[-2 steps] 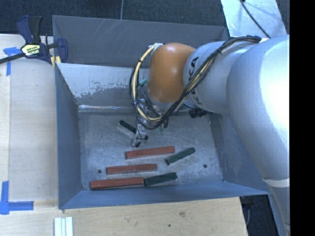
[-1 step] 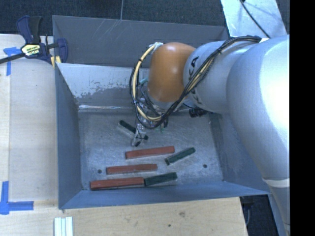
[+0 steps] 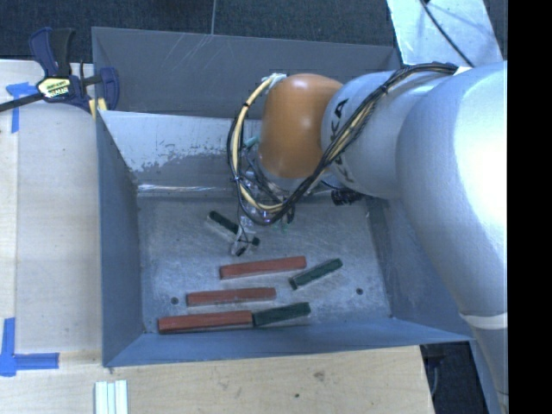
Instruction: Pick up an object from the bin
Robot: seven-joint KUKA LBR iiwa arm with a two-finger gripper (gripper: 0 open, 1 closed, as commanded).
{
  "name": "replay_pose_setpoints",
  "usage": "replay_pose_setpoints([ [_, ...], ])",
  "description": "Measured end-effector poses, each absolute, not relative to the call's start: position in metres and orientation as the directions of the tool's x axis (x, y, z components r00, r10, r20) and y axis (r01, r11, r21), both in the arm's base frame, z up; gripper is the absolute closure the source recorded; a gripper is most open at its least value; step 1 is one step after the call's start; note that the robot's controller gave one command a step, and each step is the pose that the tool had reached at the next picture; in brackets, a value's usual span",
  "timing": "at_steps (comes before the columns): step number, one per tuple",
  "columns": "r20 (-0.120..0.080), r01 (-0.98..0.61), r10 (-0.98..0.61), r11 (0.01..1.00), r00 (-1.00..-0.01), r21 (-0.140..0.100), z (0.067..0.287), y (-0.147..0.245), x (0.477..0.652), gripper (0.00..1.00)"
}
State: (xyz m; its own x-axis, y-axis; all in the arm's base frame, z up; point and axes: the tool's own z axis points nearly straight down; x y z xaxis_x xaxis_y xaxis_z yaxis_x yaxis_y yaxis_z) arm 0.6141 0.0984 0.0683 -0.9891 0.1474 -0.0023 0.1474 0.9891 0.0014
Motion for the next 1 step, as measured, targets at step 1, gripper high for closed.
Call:
replay_pose_setpoints([
  [1,-0.005,0.149,0.149,0.989,-0.989,0.002,0.0688,0.0980,0.6151,0.00],
])
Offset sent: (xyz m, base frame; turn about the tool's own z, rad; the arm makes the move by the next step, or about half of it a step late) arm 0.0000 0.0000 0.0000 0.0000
